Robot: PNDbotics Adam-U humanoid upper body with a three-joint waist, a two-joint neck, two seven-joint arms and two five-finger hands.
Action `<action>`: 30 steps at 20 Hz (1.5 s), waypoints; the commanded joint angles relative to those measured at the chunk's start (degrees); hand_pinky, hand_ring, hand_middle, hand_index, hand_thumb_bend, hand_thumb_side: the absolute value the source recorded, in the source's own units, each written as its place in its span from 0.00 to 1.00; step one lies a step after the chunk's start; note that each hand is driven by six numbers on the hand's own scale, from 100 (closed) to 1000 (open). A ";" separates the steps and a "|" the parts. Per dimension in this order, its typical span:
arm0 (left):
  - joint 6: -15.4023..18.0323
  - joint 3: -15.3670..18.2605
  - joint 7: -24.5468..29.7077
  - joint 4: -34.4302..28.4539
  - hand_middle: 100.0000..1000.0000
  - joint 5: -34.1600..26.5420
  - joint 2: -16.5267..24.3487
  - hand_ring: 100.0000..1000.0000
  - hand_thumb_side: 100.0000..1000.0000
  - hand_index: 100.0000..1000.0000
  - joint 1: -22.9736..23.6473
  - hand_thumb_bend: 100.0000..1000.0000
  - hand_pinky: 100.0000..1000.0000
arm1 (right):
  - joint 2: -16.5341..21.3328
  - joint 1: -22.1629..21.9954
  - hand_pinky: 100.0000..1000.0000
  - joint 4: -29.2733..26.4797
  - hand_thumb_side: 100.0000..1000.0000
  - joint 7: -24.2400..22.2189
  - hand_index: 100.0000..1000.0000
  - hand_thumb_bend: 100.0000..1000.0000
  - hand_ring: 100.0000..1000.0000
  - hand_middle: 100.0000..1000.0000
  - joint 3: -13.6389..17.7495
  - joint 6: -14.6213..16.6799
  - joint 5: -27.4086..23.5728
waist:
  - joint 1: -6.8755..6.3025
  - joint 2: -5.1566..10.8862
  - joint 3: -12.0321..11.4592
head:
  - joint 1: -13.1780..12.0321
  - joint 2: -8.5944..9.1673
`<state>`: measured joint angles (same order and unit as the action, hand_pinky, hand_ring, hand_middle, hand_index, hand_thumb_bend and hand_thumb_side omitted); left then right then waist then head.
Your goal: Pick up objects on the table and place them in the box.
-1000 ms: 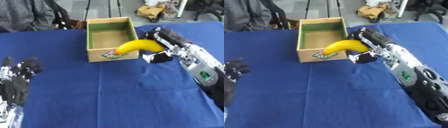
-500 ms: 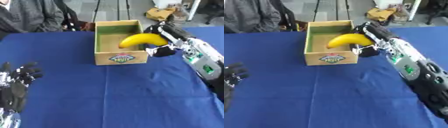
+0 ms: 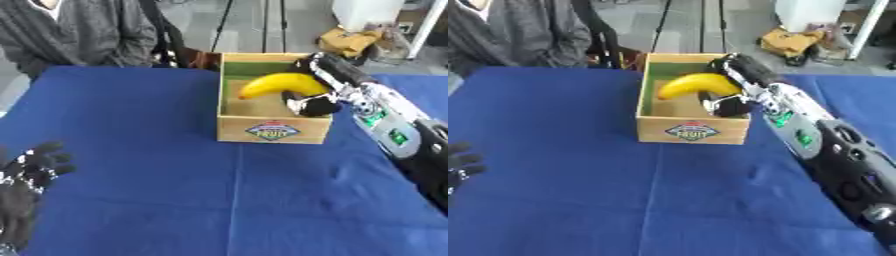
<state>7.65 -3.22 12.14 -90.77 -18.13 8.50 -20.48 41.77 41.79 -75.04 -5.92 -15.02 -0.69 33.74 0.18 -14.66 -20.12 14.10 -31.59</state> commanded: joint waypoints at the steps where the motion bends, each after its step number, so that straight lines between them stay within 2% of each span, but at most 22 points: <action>1: 0.08 -0.43 0.55 -1.19 0.69 -0.20 0.46 0.69 0.94 0.49 -1.21 0.26 0.68 | 2.86 0.40 0.55 0.60 0.24 0.99 0.51 0.00 0.45 0.38 1.59 0.00 -0.24 | 0.17 0.31 -1.45 | 1.34 2.04; 5: 0.02 -0.84 0.98 -1.36 0.69 -0.30 0.46 0.69 0.95 0.49 -1.73 0.26 0.68 | 3.82 -0.72 0.56 1.66 0.29 2.01 0.54 0.00 0.48 0.41 2.52 0.15 0.05 | 0.34 -0.51 -3.30 | 2.11 3.66; 8: 0.06 -0.85 1.05 -1.45 0.69 -0.40 0.46 0.69 0.95 0.49 -1.86 0.26 0.68 | 3.94 -1.08 0.57 2.73 0.30 2.64 0.55 0.00 0.49 0.43 2.94 0.15 0.10 | 0.27 -0.98 -3.64 | 2.31 4.13; 10: 0.05 -0.91 1.12 -1.50 0.69 -0.43 0.42 0.69 0.95 0.49 -1.93 0.26 0.68 | 3.82 -1.19 0.58 3.51 0.35 2.91 0.57 0.00 0.52 0.45 3.05 0.25 0.15 | 0.18 -1.29 -3.63 | 2.44 4.34; 12: 0.05 -0.97 1.20 -1.54 0.69 -0.46 0.38 0.69 0.95 0.49 -1.97 0.26 0.68 | 3.75 -1.22 0.59 4.14 0.39 3.11 0.61 0.00 0.54 0.49 3.11 0.44 0.13 | 0.09 -1.46 -3.58 | 2.50 4.37; 15: 0.04 -0.97 1.24 -1.52 0.69 -0.48 0.35 0.69 0.95 0.49 -1.96 0.26 0.68 | 3.65 -1.30 0.64 4.63 0.45 2.97 0.66 0.00 0.65 0.62 3.08 0.87 0.03 | -0.02 -1.62 -3.38 | 2.53 4.30; 21: 0.03 -0.97 1.27 -1.48 0.69 -0.42 0.28 0.69 0.95 0.49 -1.94 0.26 0.68 | 3.50 -1.37 0.67 4.91 0.50 2.24 0.74 0.00 0.71 0.74 3.10 1.21 -0.50 | -0.06 -1.73 -3.00 | 2.45 4.14; 24: 0.03 -0.97 1.27 -1.48 0.69 -0.41 0.23 0.69 0.95 0.49 -1.94 0.26 0.68 | 3.50 -1.38 0.69 4.57 0.56 1.76 0.79 0.00 0.73 0.78 2.99 1.36 -0.52 | -0.01 -1.74 -2.84 | 2.46 4.08; 26: 0.02 -0.98 1.28 -1.49 0.69 -0.40 0.21 0.69 0.95 0.49 -1.95 0.26 0.68 | 3.52 -1.36 0.72 4.28 0.63 1.43 0.83 0.09 0.76 0.82 2.97 1.46 -0.26 | 0.05 -1.76 -2.77 | 2.48 4.06; 27: 0.01 -0.99 1.29 -1.50 0.69 -0.40 0.20 0.69 0.95 0.49 -1.95 0.25 0.68 | 3.54 -1.37 0.74 4.13 0.68 1.32 0.85 0.18 0.79 0.84 2.98 1.52 -0.12 | 0.07 -1.76 -2.76 | 2.48 4.05; 30: -0.01 -0.98 1.29 -1.50 0.69 -0.39 0.17 0.69 0.95 0.49 -1.98 0.26 0.68 | 3.50 -1.40 0.78 3.65 0.74 0.88 0.87 0.28 0.84 0.88 2.92 1.93 0.15 | 0.16 -1.77 -2.64 | 2.43 4.06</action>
<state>7.58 -4.09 13.31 -91.26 -18.38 8.45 -21.73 43.30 39.76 -70.17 -4.77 -12.71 1.07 33.66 0.44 -17.35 -22.77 16.52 -28.03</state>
